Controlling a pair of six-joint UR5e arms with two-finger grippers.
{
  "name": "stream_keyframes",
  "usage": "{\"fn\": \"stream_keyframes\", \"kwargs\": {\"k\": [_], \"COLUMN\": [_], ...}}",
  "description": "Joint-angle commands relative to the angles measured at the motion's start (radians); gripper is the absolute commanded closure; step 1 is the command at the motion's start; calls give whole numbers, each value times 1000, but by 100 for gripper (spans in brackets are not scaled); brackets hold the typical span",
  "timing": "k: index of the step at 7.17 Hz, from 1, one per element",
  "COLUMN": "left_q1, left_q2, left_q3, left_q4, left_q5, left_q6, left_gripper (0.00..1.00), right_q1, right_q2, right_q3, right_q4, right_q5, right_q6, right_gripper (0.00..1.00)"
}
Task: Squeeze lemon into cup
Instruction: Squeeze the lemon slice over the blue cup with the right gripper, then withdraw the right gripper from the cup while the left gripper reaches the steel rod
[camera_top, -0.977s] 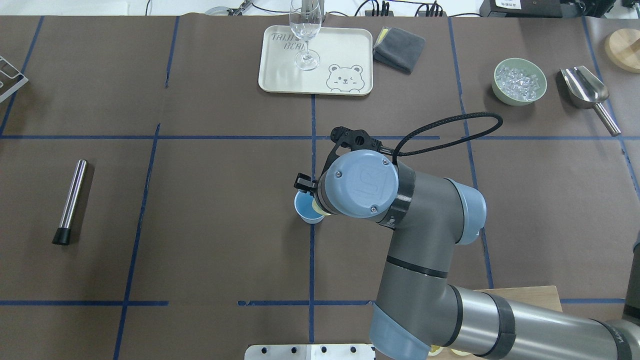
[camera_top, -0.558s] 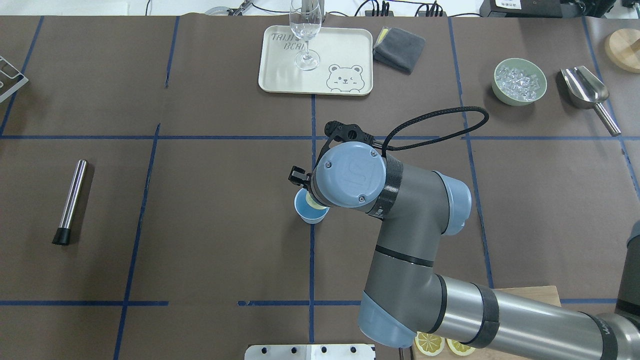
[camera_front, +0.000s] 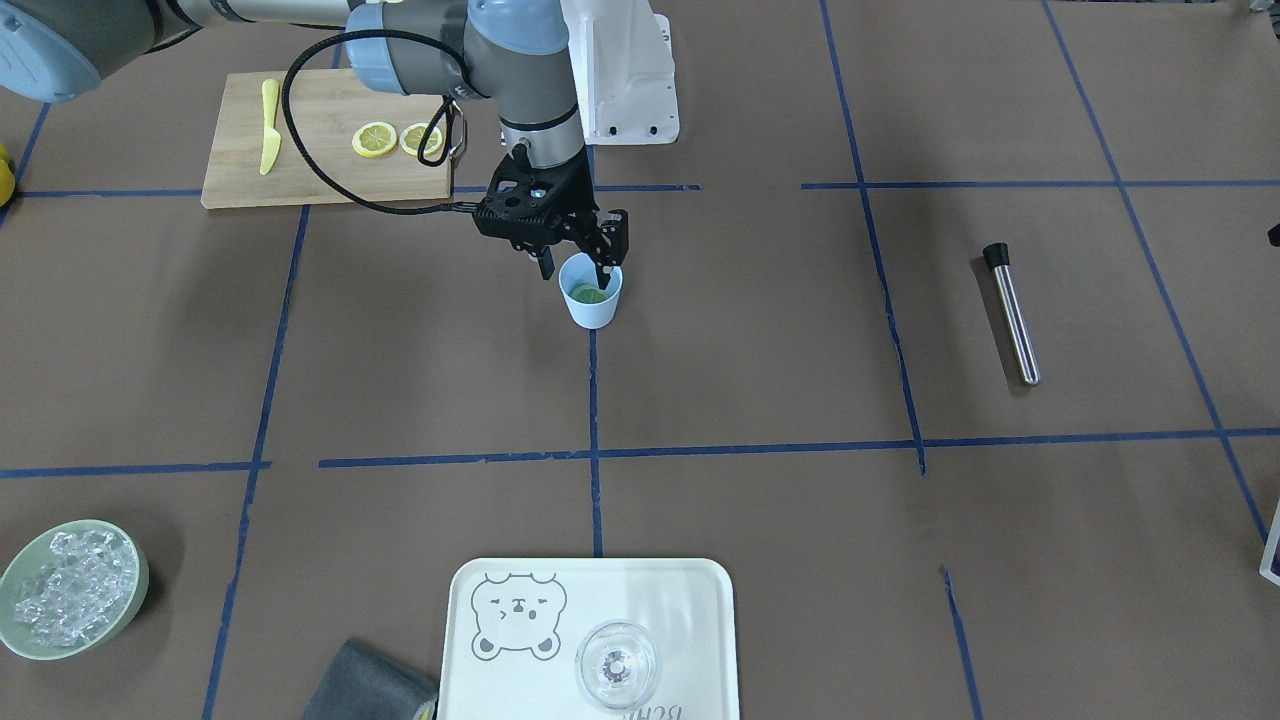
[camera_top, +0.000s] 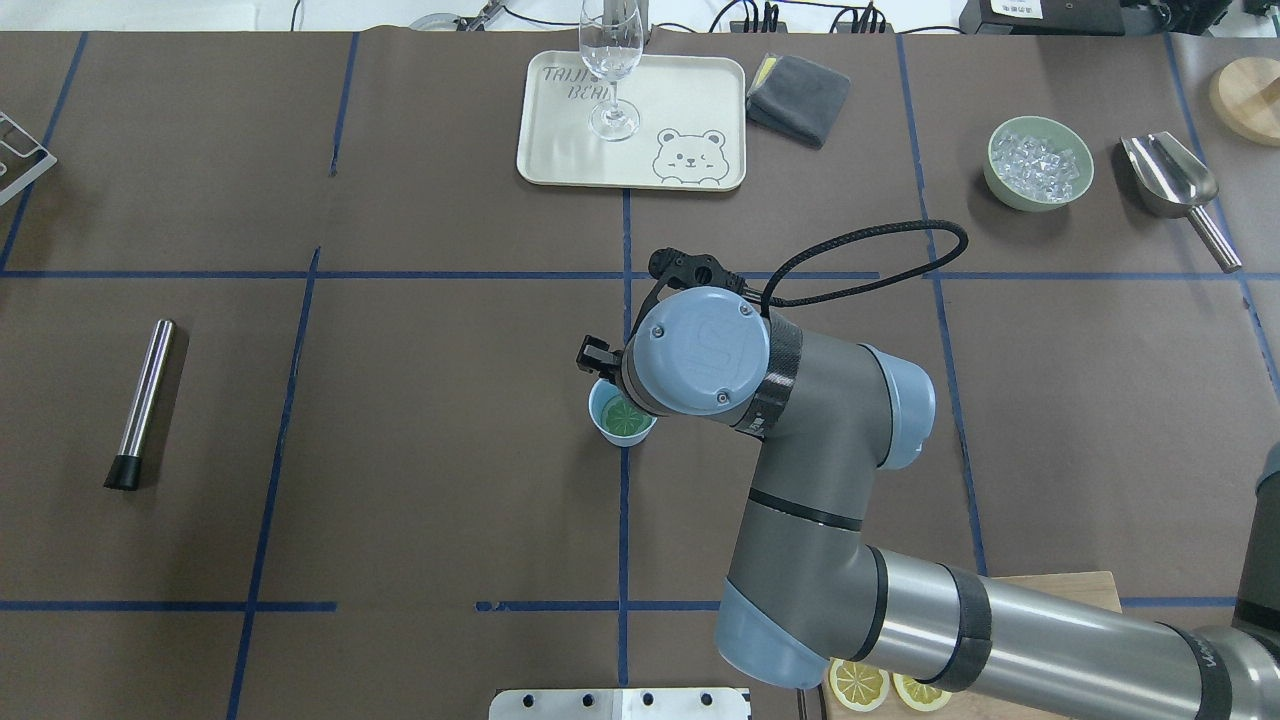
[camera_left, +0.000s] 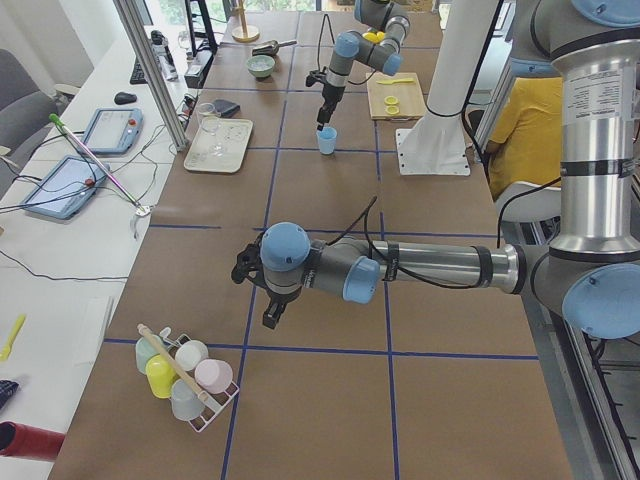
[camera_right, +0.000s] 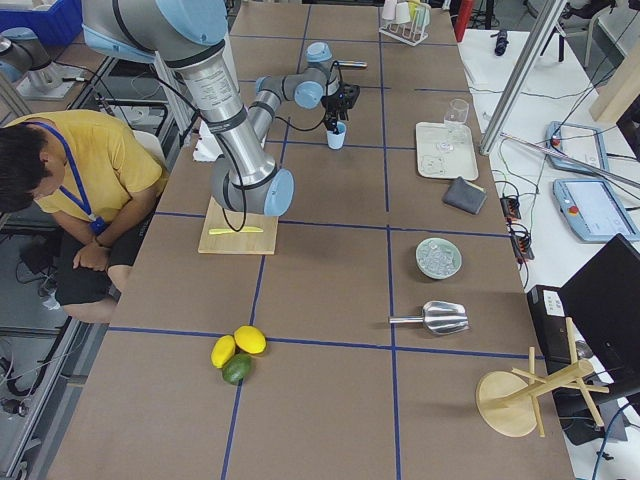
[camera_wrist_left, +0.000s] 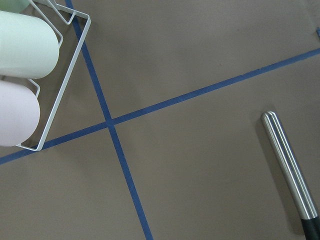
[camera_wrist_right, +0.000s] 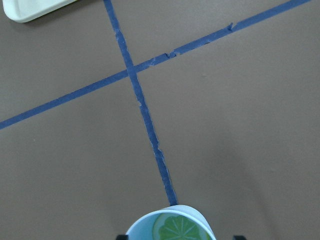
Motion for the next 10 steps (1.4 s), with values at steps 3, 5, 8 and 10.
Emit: {"fn": "stream_keyframes", "kwargs": {"k": [3,5,8,10], "left_q1": [221,432,520,552], "left_q2": [-18,-53,-168,-179], "left_q3": [11,15,129,159], "left_q4": [-242,-291,-277,-279], "left_q5": [22,187,285,308], "left_q6": [-533,-800,-862,-852], "left_gripper": [0,1,5,5], "right_q1": [166,282,333,332], "right_q2": [-251,-469,-574,-571], "right_q3": [270,376,406,406], "right_q4": [-10,3,4,4], "right_q5": [215,345,349,349], "right_q6": [-105,-300,-409,-408], "right_gripper": [0,0,0,0]}}
